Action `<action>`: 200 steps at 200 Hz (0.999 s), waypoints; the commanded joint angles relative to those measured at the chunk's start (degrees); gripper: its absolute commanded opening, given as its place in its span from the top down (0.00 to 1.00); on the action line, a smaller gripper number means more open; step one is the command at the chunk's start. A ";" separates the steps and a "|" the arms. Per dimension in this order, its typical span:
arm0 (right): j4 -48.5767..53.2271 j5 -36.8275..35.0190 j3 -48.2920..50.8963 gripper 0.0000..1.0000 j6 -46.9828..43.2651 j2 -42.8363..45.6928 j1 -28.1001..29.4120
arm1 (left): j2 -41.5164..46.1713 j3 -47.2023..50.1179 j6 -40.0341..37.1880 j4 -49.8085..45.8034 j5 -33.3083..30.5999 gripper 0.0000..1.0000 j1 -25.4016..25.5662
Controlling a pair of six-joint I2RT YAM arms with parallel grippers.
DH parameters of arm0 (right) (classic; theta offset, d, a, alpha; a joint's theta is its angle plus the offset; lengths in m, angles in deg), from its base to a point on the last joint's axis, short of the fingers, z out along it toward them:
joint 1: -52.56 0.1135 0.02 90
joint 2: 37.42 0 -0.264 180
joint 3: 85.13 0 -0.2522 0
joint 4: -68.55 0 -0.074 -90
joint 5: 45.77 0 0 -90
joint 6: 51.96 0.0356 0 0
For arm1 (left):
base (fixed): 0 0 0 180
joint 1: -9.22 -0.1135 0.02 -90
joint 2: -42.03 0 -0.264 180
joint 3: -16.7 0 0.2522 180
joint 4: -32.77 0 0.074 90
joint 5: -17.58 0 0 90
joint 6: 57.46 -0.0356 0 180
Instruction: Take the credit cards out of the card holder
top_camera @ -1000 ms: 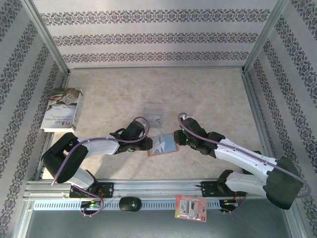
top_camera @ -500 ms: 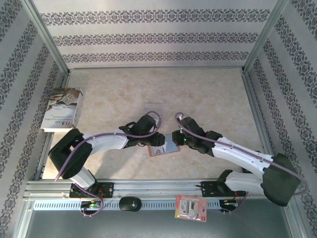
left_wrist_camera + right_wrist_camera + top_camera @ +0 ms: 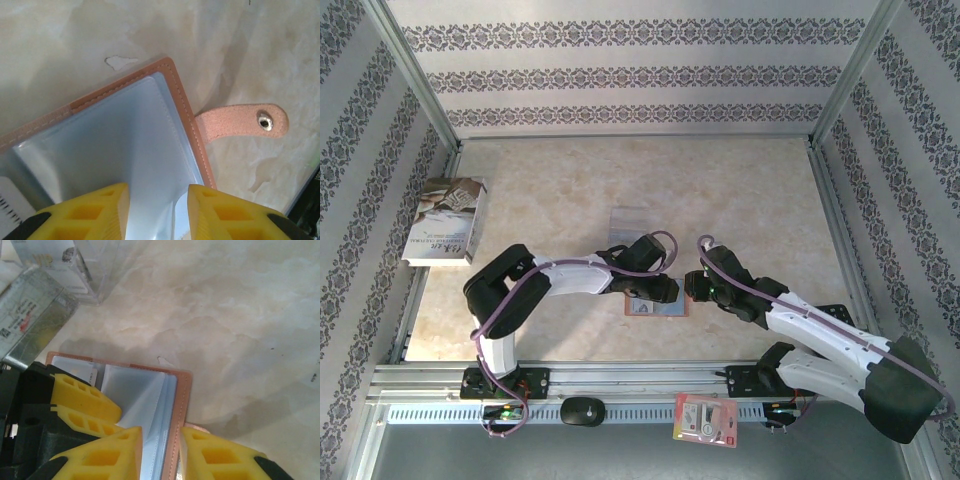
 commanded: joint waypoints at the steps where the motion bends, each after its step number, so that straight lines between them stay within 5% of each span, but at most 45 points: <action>1: -2.29 3.78 0.79 0.72 -0.05 -0.25 -0.48 | 5.16 1.97 -0.54 -2.57 -2.64 0.60 0.11; 27: -3.99 4.90 0.13 0.72 -0.34 -1.76 -0.53 | 9.42 5.73 0.79 1.28 -2.04 0.53 -0.27; 63: -6.23 13.57 -4.90 0.78 -3.41 -9.13 0.95 | 15.60 9.63 1.52 -1.52 -7.11 0.57 -1.99; 97: -5.84 12.19 -10.30 0.84 -5.39 -18.01 5.96 | 20.30 15.54 0.77 -4.01 -9.54 0.61 -6.33; 148: -1.21 10.76 -14.27 0.89 -4.86 -25.97 7.35 | 17.88 18.63 0.65 0.47 -8.18 0.62 -6.87; 200: 2.15 9.03 -8.32 0.90 -2.26 -20.91 8.74 | 13.40 18.37 0.24 2.33 -7.11 0.64 -7.17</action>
